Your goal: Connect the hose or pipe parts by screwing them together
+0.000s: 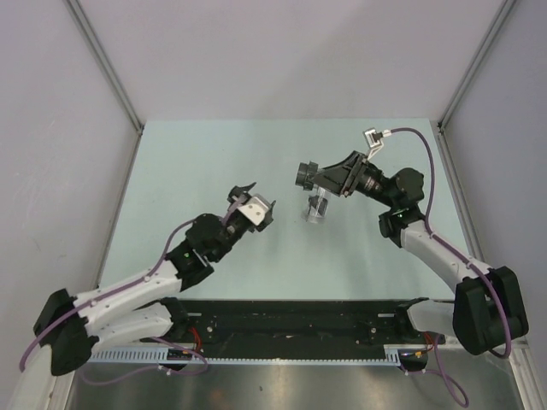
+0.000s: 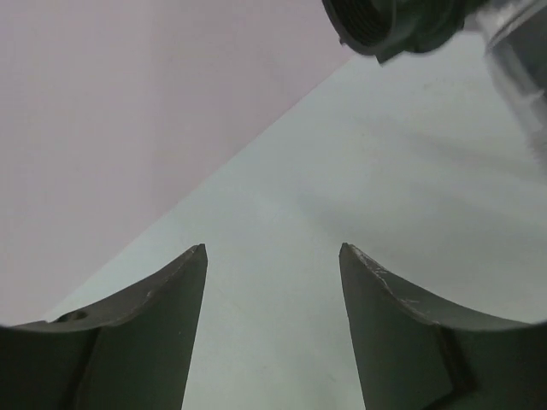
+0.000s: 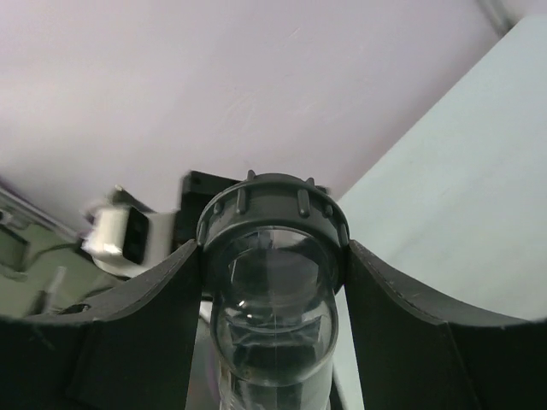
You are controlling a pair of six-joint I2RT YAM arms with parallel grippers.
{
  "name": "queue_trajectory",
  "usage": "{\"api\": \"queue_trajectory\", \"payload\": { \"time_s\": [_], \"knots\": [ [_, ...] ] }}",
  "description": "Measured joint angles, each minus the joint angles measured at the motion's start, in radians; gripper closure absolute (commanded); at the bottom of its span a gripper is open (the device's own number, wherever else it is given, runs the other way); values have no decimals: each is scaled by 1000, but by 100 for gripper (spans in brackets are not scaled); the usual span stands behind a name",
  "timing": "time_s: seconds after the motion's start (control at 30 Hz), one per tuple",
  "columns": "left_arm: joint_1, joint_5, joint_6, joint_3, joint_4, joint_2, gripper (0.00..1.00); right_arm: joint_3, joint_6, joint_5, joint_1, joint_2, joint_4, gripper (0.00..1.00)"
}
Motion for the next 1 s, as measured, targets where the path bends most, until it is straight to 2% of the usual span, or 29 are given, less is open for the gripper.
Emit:
{"api": "queue_trajectory", "payload": {
  "time_s": [0.1, 0.2, 0.3, 0.37, 0.5, 0.67, 0.8, 1.0],
  "knots": [
    [12, 28, -156, 26, -114, -114, 34, 0, -129, -2, -18, -21, -23, 100],
    [40, 104, -336, 157, -294, -146, 35, 0, -293, -10, -13, -57, -45, 100],
    [120, 273, -560, 335, -435, -138, 35, 0, -486, -21, 10, -101, -59, 100],
    [192, 387, -712, 409, -466, -142, 34, 0, -613, -32, 31, -129, -63, 100],
    [294, 586, -978, 479, -492, -118, 35, 0, -816, -36, 85, -167, -76, 100],
    [315, 795, -1232, 504, -500, -22, 36, -12, -985, -31, 154, -195, -93, 100],
    [320, 866, -1363, 496, -520, 54, 38, -27, -1069, -24, 198, -219, -111, 100],
    [338, 939, -1559, 435, -370, 65, 47, -29, -1139, -16, 225, -232, -150, 100]
  ]
}}
